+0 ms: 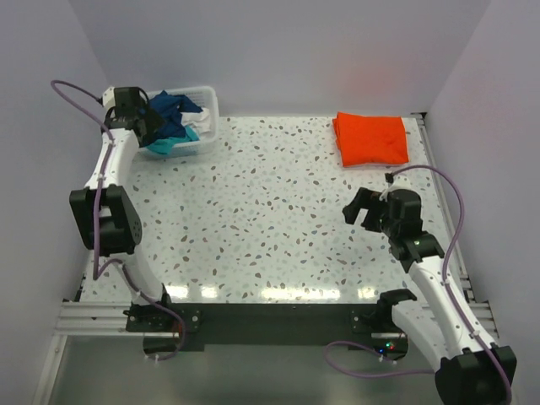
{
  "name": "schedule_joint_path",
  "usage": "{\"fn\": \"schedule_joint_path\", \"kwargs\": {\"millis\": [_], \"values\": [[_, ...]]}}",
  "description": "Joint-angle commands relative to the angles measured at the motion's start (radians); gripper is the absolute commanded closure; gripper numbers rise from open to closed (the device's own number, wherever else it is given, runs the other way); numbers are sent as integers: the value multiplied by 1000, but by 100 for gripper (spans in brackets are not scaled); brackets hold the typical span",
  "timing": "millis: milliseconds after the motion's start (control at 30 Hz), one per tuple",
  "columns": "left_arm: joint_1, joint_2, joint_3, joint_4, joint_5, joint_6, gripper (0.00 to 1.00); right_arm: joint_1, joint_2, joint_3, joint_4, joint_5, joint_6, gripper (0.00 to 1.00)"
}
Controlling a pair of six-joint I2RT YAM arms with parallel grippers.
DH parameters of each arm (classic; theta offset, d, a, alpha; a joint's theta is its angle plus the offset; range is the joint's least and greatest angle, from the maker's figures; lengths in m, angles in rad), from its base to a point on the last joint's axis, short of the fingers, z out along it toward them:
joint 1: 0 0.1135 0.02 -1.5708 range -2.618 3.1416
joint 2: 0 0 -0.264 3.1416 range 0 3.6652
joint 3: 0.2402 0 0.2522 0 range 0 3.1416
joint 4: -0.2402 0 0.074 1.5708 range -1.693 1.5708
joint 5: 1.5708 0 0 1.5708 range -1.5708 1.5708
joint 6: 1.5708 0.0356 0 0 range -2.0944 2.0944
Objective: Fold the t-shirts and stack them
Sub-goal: Grab the tshirt from the pile
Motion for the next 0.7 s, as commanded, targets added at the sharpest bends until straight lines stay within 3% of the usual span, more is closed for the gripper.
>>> {"fn": "schedule_joint_path", "kwargs": {"millis": [0, 267, 500, 600, 633, 667], "values": [[23, 92, 135, 80, 84, 86, 4, -3, 12, 38, 45, 6, -23, 1], [45, 311, 385, 82, 97, 131, 15, -1, 40, 41, 47, 32, -29, 1], [54, 405, 444, 77, 134, 135, 24, -1, 47, 47, 36, 60, -34, 1], [54, 404, 451, 76, 144, 135, 48, -3, 49, 49, 37, 60, -37, 1], [54, 401, 450, 80, 156, 140, 70, -3, 49, 46, 39, 60, -39, 1], [54, 393, 441, 88, 175, 146, 78, -3, 56, 47, 40, 60, -39, 1]]}}
